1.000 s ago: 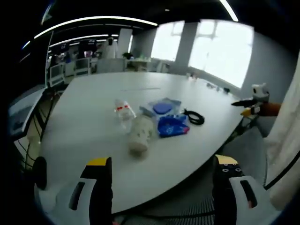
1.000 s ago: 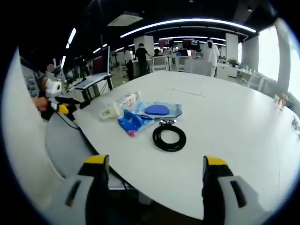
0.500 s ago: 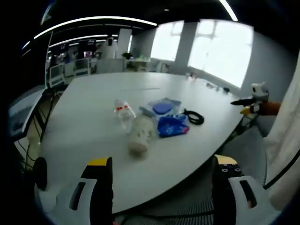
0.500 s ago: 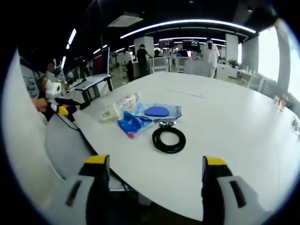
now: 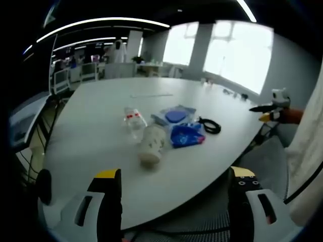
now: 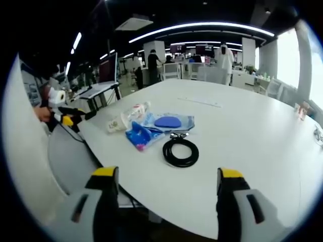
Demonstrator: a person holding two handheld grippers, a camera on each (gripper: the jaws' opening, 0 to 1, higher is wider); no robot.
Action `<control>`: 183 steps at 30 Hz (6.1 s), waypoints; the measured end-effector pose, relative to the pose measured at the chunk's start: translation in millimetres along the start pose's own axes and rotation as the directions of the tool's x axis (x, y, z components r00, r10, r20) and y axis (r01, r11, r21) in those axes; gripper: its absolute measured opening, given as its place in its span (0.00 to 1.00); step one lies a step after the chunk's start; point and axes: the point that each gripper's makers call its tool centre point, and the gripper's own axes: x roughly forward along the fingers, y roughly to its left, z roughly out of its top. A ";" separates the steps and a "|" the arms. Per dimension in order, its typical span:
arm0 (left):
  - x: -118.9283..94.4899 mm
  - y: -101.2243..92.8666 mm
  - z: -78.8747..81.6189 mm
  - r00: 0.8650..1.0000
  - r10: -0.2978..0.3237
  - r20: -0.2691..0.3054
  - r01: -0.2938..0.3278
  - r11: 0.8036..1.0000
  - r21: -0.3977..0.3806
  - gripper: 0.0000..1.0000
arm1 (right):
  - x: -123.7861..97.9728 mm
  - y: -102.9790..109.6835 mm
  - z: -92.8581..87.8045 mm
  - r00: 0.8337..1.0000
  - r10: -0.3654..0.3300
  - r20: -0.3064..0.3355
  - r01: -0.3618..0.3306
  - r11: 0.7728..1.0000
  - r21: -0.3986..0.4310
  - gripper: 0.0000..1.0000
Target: Arrange the tabletop items into an orderly group along one side of the table until the central work area is clear of visible clutter.
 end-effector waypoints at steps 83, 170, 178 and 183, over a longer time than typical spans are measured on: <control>115.8 -5.5 147.1 0.995 -0.084 0.051 0.074 0.982 0.176 0.75 | 106.8 -37.9 132.6 0.989 0.086 0.118 -0.073 0.992 -0.105 0.64; 266.5 33.8 80.4 0.927 0.060 -0.371 -0.074 0.997 -0.025 0.43 | 246.8 -87.1 82.8 0.994 0.018 -0.105 -0.010 0.998 0.069 0.40; 272.0 34.7 73.0 0.916 0.054 -0.399 -0.083 0.995 -0.055 0.42 | 254.7 -91.2 73.5 0.991 0.008 -0.135 0.005 0.995 0.096 0.38; 274.5 34.1 65.8 0.903 0.052 -0.425 -0.094 0.993 -0.077 0.37 | 258.0 -93.4 67.7 0.988 0.007 -0.156 0.011 0.993 0.114 0.36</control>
